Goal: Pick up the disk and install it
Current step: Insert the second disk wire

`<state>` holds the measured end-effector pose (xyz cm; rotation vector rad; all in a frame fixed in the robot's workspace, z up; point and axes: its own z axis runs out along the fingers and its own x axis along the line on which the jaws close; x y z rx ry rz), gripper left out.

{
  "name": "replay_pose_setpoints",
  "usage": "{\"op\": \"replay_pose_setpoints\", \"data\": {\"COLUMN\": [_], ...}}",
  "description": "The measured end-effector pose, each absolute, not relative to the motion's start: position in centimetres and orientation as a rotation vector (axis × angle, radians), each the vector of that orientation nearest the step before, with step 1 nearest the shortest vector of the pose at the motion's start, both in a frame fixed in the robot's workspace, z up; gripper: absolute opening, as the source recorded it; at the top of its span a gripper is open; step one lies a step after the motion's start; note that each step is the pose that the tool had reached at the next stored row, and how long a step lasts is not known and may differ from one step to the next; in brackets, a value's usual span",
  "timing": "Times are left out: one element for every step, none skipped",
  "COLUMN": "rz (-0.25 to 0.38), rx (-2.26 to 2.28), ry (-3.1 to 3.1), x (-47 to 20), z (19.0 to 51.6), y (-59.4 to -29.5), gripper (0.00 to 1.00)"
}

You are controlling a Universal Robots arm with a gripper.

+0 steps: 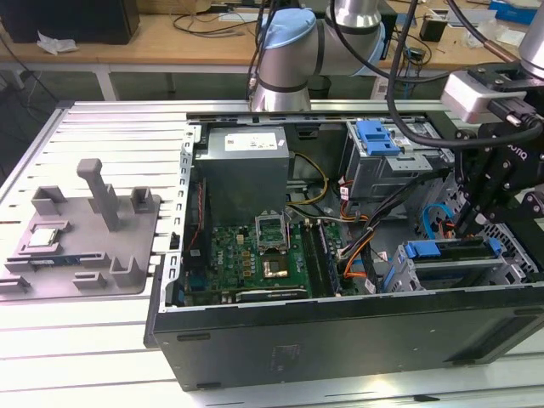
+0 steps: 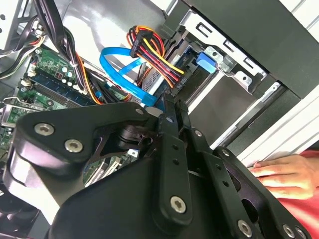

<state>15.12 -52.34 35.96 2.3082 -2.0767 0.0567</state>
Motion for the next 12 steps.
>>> {"op": "replay_pose_setpoints", "data": {"rz": [0.057, 0.057, 0.057, 0.057, 0.057, 0.057, 0.057, 0.057, 0.057, 0.057, 0.057, 0.057], "rx": [2.308, 2.308, 2.308, 2.308, 2.308, 2.308, 2.308, 2.308, 2.308, 2.308, 2.308, 2.308], "ry": [-2.077, -2.077, -2.077, -2.077, -2.077, -2.077, -2.077, -2.077, -2.077, -2.077, -2.077, -2.077], "x": [15.12, 15.12, 15.12, 15.12, 15.12, 15.12, 15.12, 15.12, 15.12, 15.12, 15.12, 15.12], "z": [35.93, 35.90, 35.89, 35.86, 35.84, 35.81, 35.79, 35.77, 35.76, 35.76, 35.76, 35.76], "y": [-52.34, -52.34, -52.34, -52.34, -52.34, -52.34, -52.34, -52.34, -52.34, -52.34, -52.34, -52.34], "gripper": [0.16, 0.16, 0.16, 0.16, 0.16, 0.16, 0.16, 0.16, 0.16, 0.16, 0.16, 0.16]}}
